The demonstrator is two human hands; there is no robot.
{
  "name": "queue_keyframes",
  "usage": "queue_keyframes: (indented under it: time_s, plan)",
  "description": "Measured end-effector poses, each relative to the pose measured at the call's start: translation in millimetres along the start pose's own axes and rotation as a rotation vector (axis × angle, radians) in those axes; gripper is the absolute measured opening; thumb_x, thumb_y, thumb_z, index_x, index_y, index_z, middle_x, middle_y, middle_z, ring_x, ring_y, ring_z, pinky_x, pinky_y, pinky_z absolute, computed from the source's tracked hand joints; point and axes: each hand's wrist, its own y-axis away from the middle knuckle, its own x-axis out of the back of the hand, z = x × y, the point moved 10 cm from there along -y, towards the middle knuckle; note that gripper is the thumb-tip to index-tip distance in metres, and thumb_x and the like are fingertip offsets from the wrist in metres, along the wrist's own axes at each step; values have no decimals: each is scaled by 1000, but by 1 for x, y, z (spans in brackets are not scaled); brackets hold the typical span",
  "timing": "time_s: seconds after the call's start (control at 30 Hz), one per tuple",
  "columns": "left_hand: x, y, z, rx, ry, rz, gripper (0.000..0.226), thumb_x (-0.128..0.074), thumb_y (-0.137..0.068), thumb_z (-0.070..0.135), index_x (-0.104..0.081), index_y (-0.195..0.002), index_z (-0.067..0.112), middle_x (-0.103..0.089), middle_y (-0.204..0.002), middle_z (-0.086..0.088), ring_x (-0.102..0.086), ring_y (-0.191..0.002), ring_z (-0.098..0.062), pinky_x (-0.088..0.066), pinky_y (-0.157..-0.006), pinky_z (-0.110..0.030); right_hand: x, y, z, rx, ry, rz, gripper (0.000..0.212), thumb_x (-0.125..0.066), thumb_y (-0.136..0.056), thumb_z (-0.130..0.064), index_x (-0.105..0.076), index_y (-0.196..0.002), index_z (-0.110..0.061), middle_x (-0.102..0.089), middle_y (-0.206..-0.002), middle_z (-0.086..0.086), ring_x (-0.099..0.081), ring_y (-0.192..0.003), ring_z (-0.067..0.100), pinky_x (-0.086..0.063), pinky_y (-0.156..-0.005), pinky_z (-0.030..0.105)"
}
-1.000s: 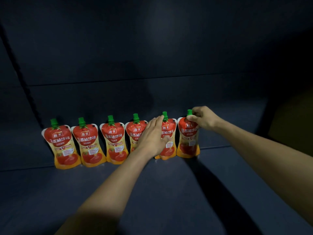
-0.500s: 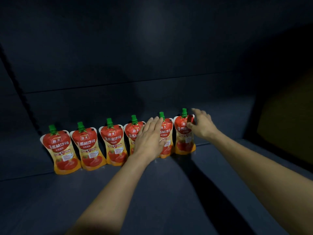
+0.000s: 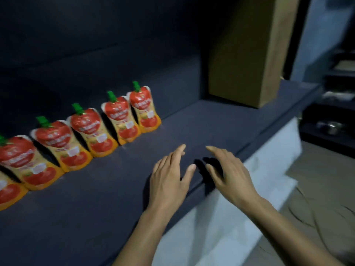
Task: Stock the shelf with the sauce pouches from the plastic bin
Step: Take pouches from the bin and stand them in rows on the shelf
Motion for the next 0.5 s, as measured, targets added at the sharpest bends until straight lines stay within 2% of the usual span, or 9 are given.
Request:
queue_keyframes:
  time_s: [0.07,0.17,0.3,0.43,0.5]
  plan:
    - [-23,20,33,-47,69,-23,51,-55,-95,42,-41,-143,32,-58,-131,18,-51,-121,-5,-35,-103,-25,28,39,20,-35,6,75,39,-54,-92,-26,-50,-131,-24,-62,-115,-7,-56,-101,15,-45,-79,29]
    - [-63,49,85,-120,133,-86,46,-56,-94,38,-47,-138,31,-61,-125,19,-51,-113,0,-37,-96,-22,61,96,61,-137,21,117,38,-55,-92,-25,-51,-130,-24,-62,-117,-8,-56,-104,12,-48,-80,30]
    - [-145,88,150,-168,155,-320,44,-52,-97,40,-43,-140,35,-56,-127,22,-52,-115,0,-43,-94,-22,98,178,139,-335,34,88,39,-59,-92,-25,-50,-130,-27,-59,-119,-9,-60,-102,12,-50,-83,32]
    - [-242,137,226,-207,147,-555,42,-50,-97,44,-45,-137,34,-56,-130,19,-54,-116,-3,-44,-93,-23,148,278,238,-607,37,27,38,-58,-92,-25,-53,-129,-26,-57,-127,-7,-58,-110,12,-45,-89,26]
    - [-291,167,272,-222,161,-659,41,-51,-96,44,-47,-135,32,-56,-130,16,-55,-115,-4,-46,-92,-25,179,332,288,-727,30,-1,35,-59,-91,-25,-55,-126,-25,-58,-126,-3,-58,-111,14,-46,-93,30]
